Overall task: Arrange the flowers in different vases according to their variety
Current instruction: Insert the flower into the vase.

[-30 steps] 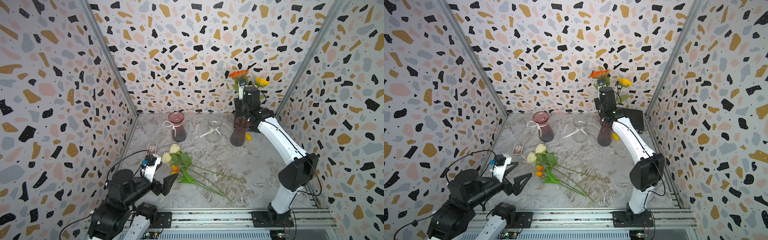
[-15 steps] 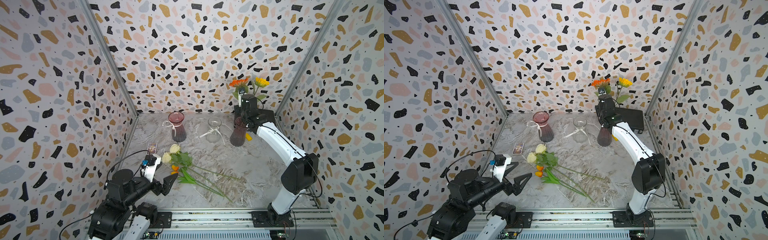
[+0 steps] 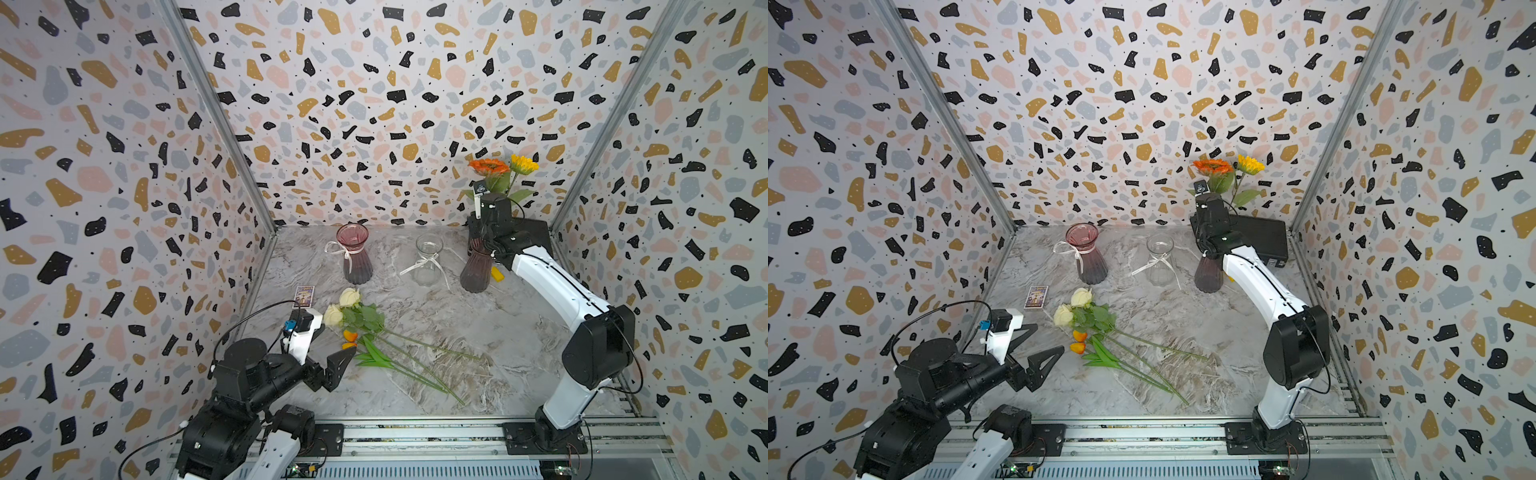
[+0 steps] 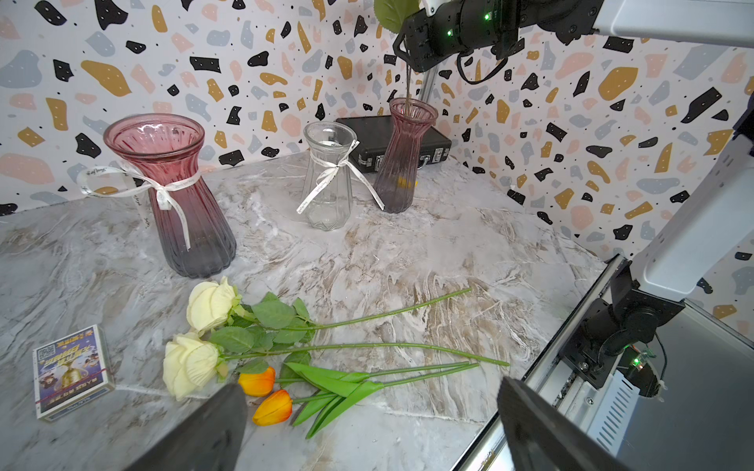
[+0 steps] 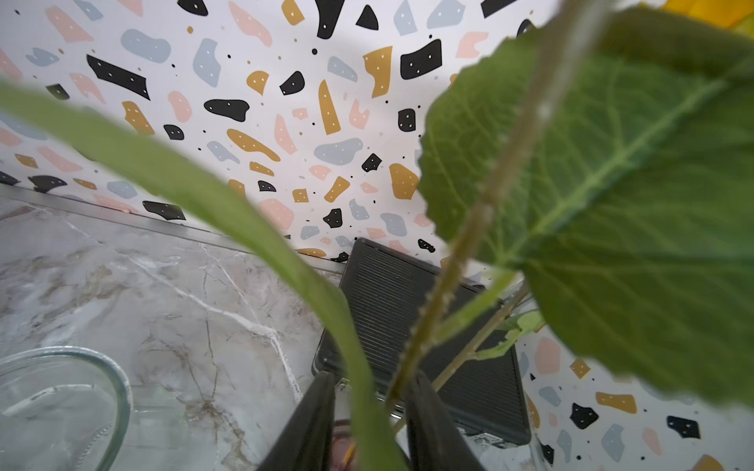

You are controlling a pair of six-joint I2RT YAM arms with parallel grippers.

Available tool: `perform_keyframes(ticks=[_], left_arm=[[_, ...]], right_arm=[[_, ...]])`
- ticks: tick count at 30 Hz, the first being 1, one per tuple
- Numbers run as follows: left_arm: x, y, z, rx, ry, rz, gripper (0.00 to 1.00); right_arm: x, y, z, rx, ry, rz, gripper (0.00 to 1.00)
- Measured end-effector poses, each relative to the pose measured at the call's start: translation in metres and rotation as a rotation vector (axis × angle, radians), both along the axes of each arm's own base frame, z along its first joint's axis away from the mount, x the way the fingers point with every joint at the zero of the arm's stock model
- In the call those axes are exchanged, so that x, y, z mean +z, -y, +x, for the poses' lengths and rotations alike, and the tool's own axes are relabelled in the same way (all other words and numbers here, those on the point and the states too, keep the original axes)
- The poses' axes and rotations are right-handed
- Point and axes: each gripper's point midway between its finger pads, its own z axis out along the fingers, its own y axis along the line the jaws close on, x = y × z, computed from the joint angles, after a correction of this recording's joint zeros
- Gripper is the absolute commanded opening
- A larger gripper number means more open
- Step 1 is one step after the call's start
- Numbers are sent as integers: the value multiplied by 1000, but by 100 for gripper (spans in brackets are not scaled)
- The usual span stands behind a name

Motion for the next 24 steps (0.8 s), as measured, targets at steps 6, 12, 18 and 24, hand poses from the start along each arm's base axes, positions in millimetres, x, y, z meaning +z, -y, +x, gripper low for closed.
perform_keyframes(ticks=[6,12,18,24], left_arm=[[0,0,0,0,0,0,100],[1,1,-1,-5,-1,-9,100],[2,1,0,-3,-3,-15,100],[3,1,0,0,-5,-24,100]], right_arm=[[-2,1,-2,1,-7,-2,69],[-1,2,-15,16,-19,22,86],[24,0,-41,79,-2,89,90],[47,-24,-85,226,-23,106,90]])
